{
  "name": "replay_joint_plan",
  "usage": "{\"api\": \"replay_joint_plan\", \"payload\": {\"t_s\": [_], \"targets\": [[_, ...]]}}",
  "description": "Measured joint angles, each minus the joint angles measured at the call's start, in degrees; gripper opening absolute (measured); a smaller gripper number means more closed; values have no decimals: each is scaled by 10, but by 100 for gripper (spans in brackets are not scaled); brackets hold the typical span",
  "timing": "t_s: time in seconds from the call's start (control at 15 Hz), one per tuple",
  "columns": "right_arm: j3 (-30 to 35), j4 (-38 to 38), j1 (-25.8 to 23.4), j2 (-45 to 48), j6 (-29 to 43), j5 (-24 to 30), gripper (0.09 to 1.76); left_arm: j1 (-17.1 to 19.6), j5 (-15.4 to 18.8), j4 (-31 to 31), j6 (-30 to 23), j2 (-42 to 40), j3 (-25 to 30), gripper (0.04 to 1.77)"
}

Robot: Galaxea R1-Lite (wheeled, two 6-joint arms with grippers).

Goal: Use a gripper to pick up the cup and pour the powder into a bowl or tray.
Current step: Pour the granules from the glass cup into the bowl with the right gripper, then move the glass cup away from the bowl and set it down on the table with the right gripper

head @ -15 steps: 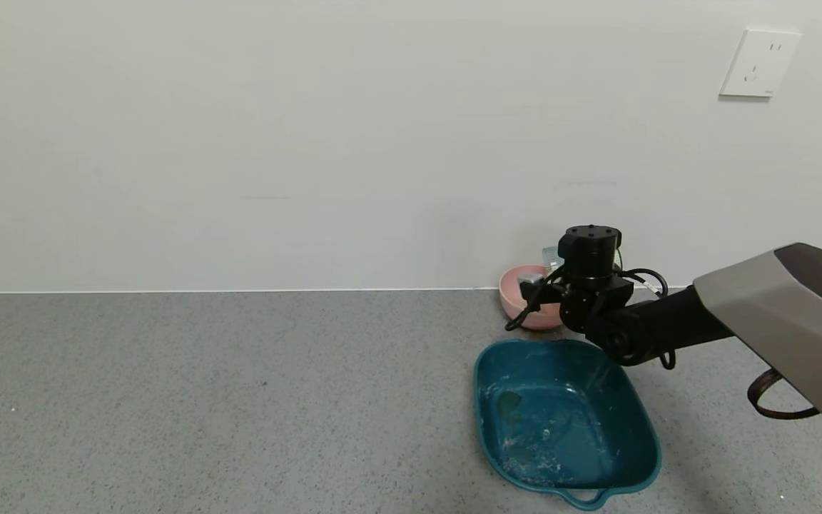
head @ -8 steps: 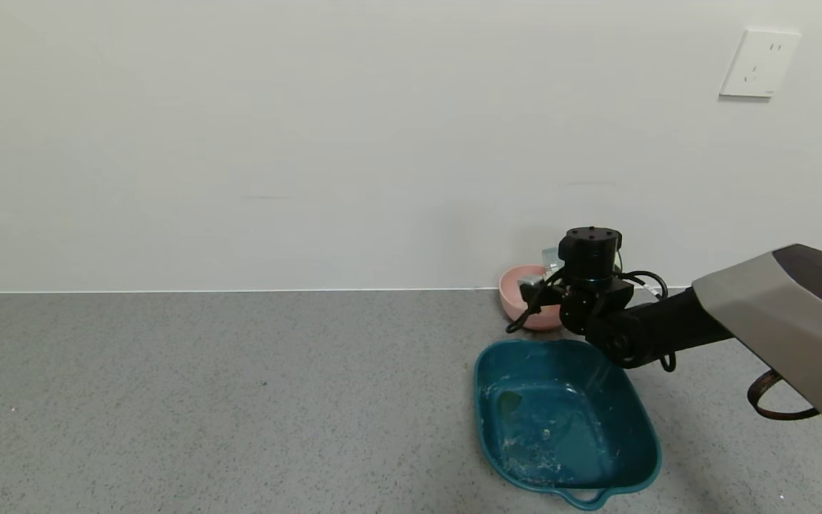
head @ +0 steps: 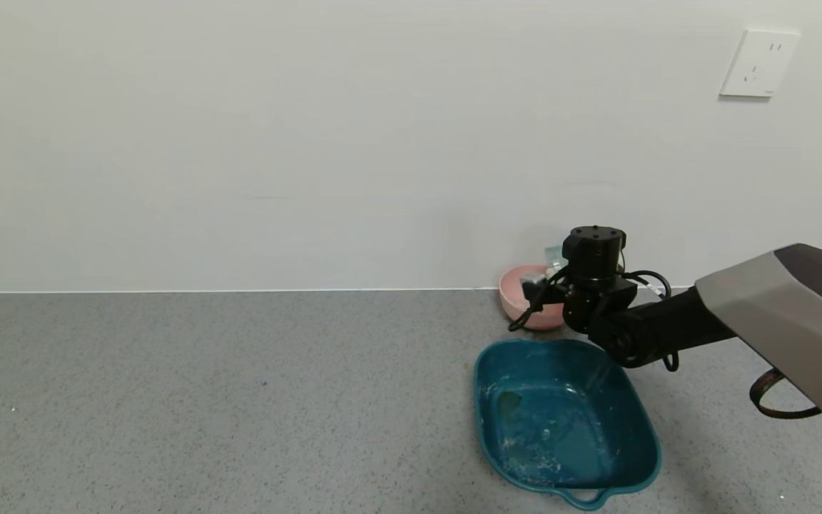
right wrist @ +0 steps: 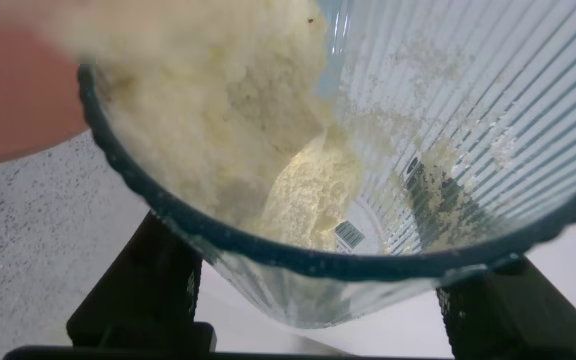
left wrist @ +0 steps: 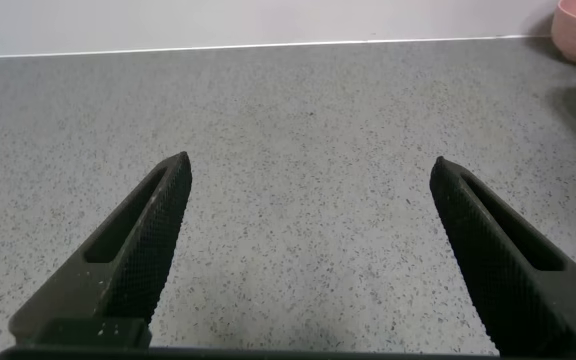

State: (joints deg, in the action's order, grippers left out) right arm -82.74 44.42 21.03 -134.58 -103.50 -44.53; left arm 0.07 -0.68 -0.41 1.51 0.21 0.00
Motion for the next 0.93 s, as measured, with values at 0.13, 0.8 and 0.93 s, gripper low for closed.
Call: {"api": "replay_joint_plan", "payload": {"t_s": [0.13,0.8,0.93], "targets": [[14,5,-2,4,16,1,132,0,0,0,0,0,0,172],[110,0,-8,50,254,3,132,0,0,0,0,0,0,172],[126,-2,-9,58,323,5,132,0,0,0,0,0,0,172]]}}
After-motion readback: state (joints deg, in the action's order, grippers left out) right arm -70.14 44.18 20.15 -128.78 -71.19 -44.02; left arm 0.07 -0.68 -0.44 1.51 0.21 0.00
